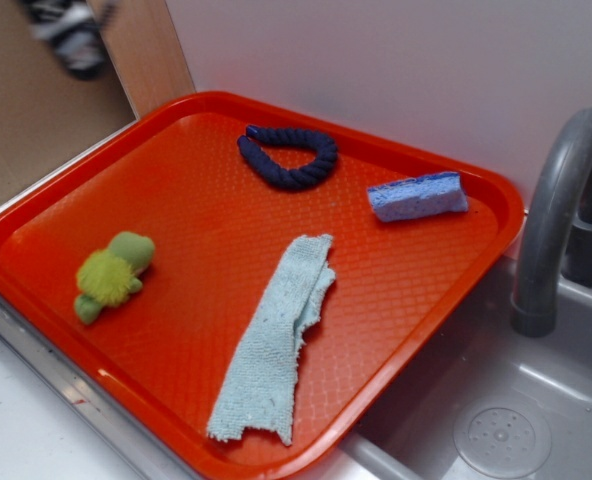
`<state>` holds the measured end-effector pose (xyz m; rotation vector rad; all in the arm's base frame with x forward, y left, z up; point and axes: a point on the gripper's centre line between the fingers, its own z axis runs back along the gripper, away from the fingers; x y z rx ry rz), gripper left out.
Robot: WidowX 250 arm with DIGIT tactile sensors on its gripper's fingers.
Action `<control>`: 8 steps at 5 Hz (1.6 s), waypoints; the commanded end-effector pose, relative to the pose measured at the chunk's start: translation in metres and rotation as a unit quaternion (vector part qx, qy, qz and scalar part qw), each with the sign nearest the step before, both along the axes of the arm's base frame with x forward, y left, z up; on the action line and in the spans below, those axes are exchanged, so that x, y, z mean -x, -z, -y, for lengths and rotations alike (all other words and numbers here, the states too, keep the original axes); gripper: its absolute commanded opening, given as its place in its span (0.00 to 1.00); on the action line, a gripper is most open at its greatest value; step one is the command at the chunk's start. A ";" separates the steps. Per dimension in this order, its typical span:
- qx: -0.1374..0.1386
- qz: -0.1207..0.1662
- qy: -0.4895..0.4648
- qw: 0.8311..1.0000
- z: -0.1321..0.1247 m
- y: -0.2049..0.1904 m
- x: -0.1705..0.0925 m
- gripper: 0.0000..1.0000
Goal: Grab the blue sponge.
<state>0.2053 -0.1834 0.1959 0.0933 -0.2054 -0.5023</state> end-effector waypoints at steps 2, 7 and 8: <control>0.025 0.047 0.067 0.996 0.092 0.057 -0.078 1.00; -0.004 -0.032 0.130 0.991 0.138 0.151 -0.097 0.00; -0.019 -0.037 0.120 0.992 0.130 0.146 -0.097 0.00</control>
